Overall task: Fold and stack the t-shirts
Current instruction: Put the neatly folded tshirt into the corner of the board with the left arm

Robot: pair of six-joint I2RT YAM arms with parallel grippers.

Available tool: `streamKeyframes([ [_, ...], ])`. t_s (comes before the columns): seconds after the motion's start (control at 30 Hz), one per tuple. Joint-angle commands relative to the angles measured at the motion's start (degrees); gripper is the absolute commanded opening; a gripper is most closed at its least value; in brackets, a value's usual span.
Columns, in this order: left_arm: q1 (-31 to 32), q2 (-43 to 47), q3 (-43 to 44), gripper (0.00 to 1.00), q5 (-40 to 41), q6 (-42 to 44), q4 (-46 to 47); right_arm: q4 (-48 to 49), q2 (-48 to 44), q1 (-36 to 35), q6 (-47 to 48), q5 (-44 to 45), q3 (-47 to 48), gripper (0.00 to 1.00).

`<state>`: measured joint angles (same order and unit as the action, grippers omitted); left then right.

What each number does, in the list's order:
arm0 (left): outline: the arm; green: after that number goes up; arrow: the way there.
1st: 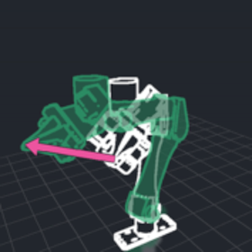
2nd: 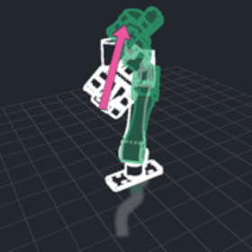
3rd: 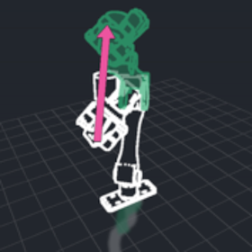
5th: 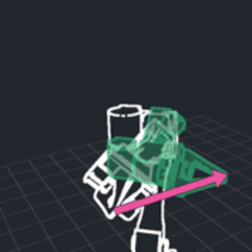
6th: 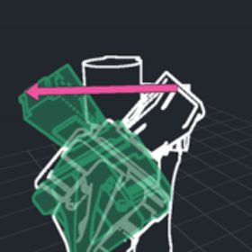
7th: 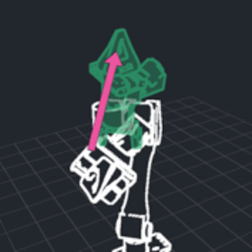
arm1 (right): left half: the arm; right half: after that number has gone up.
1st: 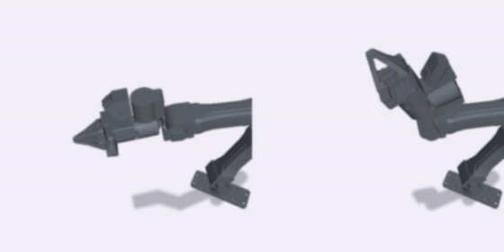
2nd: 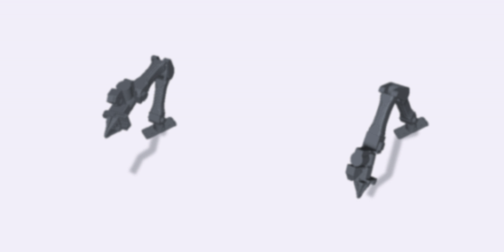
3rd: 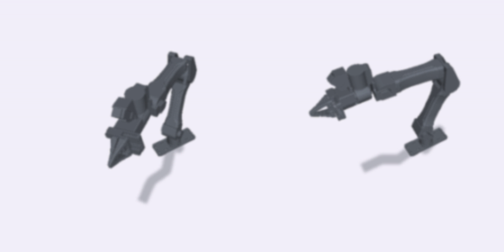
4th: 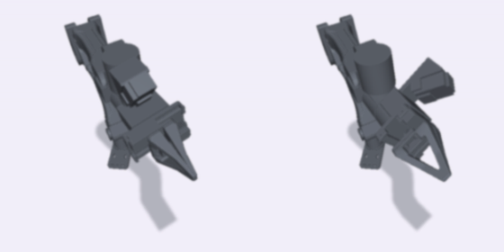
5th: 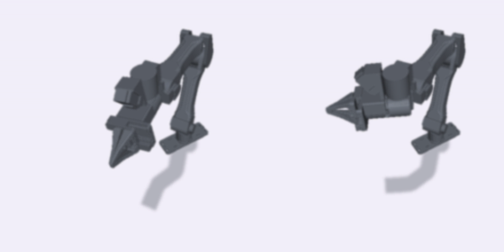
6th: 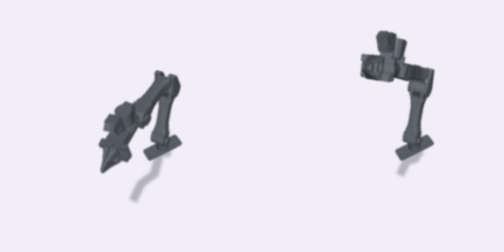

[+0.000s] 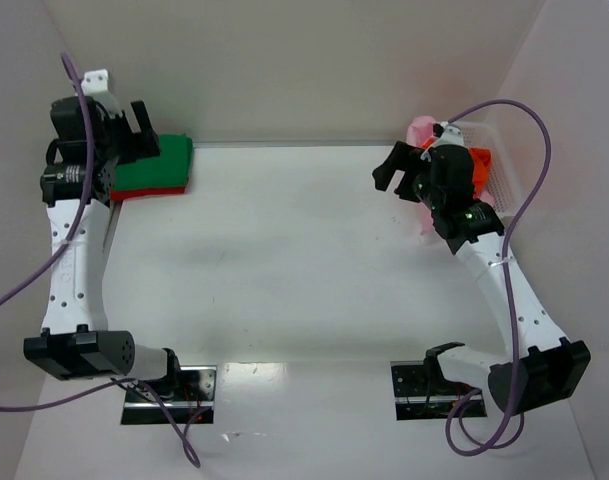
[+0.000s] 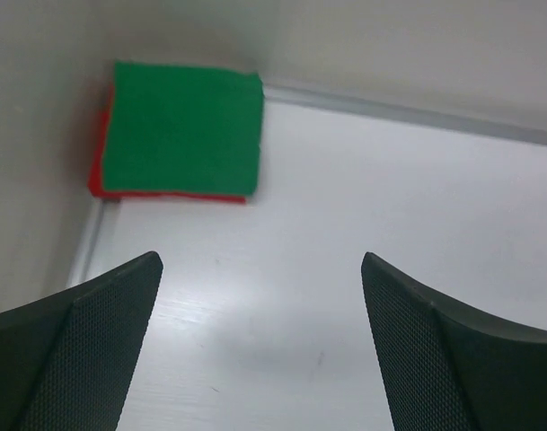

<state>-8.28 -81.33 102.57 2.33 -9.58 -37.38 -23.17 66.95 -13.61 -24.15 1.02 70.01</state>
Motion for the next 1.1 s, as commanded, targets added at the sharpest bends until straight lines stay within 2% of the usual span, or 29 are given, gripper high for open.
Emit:
streamKeyframes([
  [0.0, 0.2, 1.6, -11.5, 0.99, -7.0, -3.8, 6.6, 1.0, 4.2, 0.3, 1.3, 3.7, 1.3, 1.0],
  [0.03, 0.2, 3.0, -16.8, 0.99, -7.8, -4.8, 7.6, 0.1, 5.5, 0.4, 1.2, 5.1, 2.4, 1.0],
  [0.17, 0.2, 9.4, -28.8, 0.99, -9.7, -8.2, 13.3, 2.5, 8.2, 1.0, -0.4, 6.5, 1.2, 1.0],
  [0.3, 0.3, 10.7, -34.4, 0.99, -13.3, -8.9, 17.6, 5.7, 10.9, 3.2, -2.8, 4.6, 0.5, 1.0],
  [0.47, 0.7, 7.7, -35.7, 0.99, -16.6, -7.8, 17.7, 9.7, 11.4, 3.3, -2.1, 6.6, -3.1, 1.0],
  [0.6, 3.9, 5.3, -35.6, 0.99, -18.7, -5.5, 18.7, 4.5, 13.5, 6.2, -0.8, 10.7, -0.1, 1.0],
  [0.7, 9.2, 3.6, -33.2, 0.99, -14.9, -3.4, 18.7, 4.0, 12.6, 8.2, -0.2, 11.6, -0.2, 1.0],
  [0.77, 13.2, 2.7, -32.0, 0.99, -10.9, -2.9, 18.7, 4.7, 11.8, 11.0, -0.2, 9.1, -1.4, 1.0],
  [0.9, 17.8, -0.7, -30.0, 0.99, -6.3, -1.8, 18.7, 5.2, 10.5, 13.8, 0.4, 8.4, -0.8, 1.0],
  [1.07, 20.4, -2.1, -29.0, 0.99, -3.6, -1.2, 18.7, 4.5, 9.5, 15.0, 1.5, 8.4, -0.8, 1.0],
])
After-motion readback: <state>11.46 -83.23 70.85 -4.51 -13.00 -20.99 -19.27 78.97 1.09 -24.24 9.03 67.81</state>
